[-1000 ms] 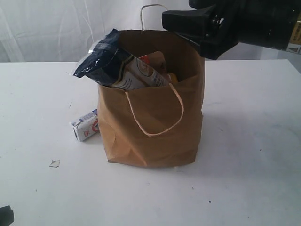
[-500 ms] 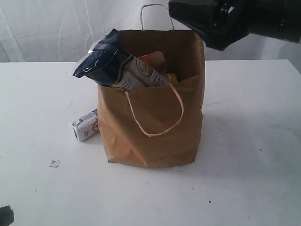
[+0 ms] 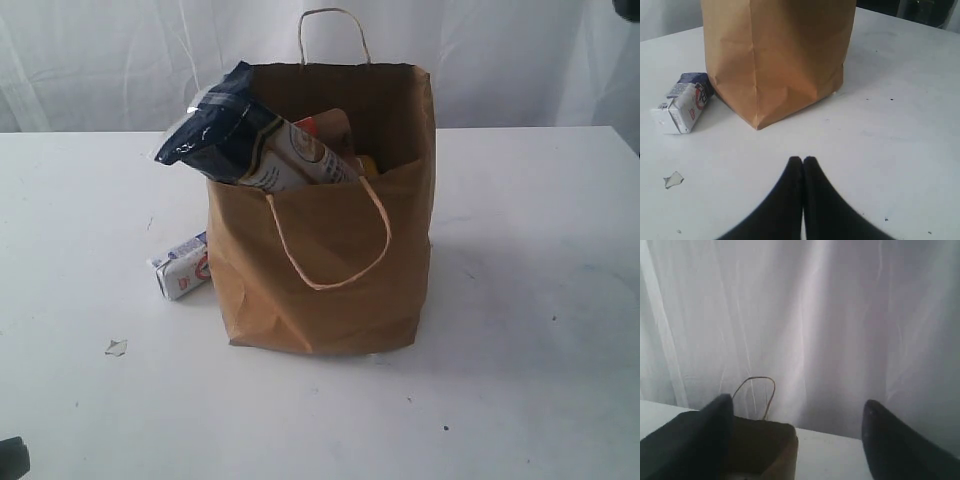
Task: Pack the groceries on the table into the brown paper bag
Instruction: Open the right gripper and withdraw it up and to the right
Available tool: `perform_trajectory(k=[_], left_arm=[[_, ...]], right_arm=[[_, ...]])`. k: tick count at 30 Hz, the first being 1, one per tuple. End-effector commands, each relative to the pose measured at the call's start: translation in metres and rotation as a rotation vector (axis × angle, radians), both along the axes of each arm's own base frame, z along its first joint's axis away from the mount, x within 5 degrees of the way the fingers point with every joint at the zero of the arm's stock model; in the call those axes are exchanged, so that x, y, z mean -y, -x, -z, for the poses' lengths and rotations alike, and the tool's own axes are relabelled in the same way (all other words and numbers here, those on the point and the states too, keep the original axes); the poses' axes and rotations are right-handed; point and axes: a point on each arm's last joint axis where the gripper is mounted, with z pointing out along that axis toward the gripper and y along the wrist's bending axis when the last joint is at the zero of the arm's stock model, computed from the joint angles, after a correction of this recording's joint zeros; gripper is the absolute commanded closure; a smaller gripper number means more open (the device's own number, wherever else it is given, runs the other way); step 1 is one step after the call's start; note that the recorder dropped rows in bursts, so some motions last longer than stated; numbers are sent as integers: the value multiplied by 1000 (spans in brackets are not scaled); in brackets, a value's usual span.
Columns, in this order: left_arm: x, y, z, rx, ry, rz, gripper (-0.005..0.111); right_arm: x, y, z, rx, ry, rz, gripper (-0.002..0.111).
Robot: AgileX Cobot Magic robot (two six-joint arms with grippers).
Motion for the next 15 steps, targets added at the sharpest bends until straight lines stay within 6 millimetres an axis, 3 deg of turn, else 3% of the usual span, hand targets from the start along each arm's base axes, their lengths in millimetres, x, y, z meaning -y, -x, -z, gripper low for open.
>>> perform_trajectory(k=[1,4,8,11,15], left_arm=[[0,0,0,-1,6,6,107],[0,0,0,-1,6,6,107],[0,0,0,-1,6,6,107],[0,0,0,-1,6,6,107],[0,0,0,-1,6,6,107]], right_arm=[[5,15,14,-46,-44,23,46],[7,17,32,-95,-36,31,46],[-2,21,55,-132,113,-67,48],[-8,26,72,-133,224,-163,57],[-4,29,75,-160,155,-116,73]])
